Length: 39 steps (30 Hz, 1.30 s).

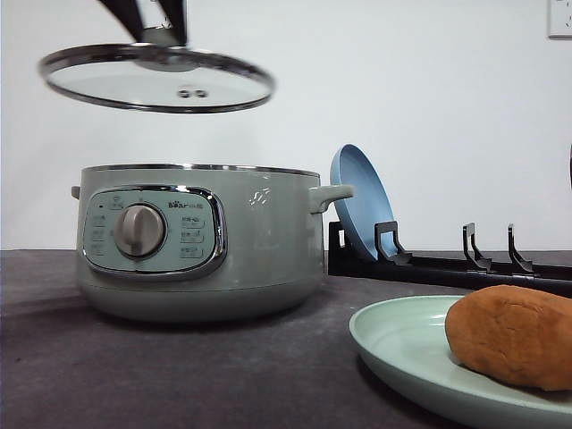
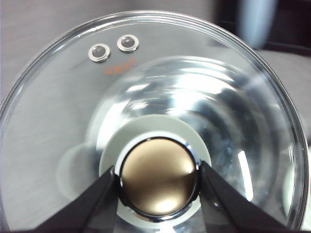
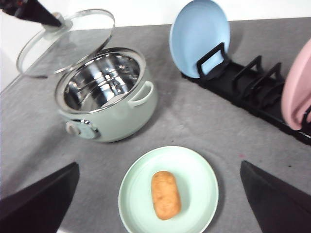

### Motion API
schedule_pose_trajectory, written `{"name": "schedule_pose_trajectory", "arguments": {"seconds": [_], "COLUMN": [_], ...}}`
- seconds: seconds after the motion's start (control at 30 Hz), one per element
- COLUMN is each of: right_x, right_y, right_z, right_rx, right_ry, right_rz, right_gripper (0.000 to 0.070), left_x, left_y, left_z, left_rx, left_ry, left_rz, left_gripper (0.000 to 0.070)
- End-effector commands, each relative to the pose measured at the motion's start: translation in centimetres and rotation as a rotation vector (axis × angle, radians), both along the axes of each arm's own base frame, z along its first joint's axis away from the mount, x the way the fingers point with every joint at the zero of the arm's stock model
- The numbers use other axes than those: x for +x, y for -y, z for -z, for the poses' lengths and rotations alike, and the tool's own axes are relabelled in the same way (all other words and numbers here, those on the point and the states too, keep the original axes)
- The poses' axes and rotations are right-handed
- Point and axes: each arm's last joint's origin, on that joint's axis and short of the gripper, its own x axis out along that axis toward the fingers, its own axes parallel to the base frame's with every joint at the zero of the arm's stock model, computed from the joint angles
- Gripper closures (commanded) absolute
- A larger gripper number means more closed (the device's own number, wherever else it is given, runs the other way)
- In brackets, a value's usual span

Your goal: Transfer potato from steamer to green plate

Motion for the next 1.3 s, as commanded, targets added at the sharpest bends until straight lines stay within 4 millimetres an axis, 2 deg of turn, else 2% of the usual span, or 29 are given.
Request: {"name": "schedule_pose_trajectory", "arguments": {"seconds": [0.0,0.17,0.33,0.8,1.0,1.27], "right_x": [-0.1,-0.1,-0.1,0.0,0.0,0.1], "right_y": [0.1,0.1,0.1,0.2,0.3,0.2], "right_z": [-0.5,-0.5,-0.5,-0.5,-0.6,-0.9], "right_rx": [0.017,0.017,0.019,-0.012,-0.025,-0.028], "right_ry": [0.023,0.025,0.030,0.049,0.058,0.098], "right_rz": [-0.001,0.002,0.003,0.040,0.066,0.057], "right_gripper": [0.0013,0.0013,0.0013,0.0013,0.0013,0.0013], "left_x": [-1.1,-1.9,-2.0,-0.6,0.0,0.4], "left_y": [0.4,2.0,2.4,3.2,3.6,4.0], "left_z": [-1.0,-1.0,-0.7,3.0,3.9,4.1], "left_rx": [-0.012,-0.009,-0.003,0.047,0.042,0.032], "left_ry": [0.014,0.014,0.003,-0.077,-0.062,-0.041], "left_rz": [0.022,0.077,0.091,0.110,0.112,0.117], "left_gripper": [0.0700,0.0700,0.0700,0.0700,0.0700,0.0700]}}
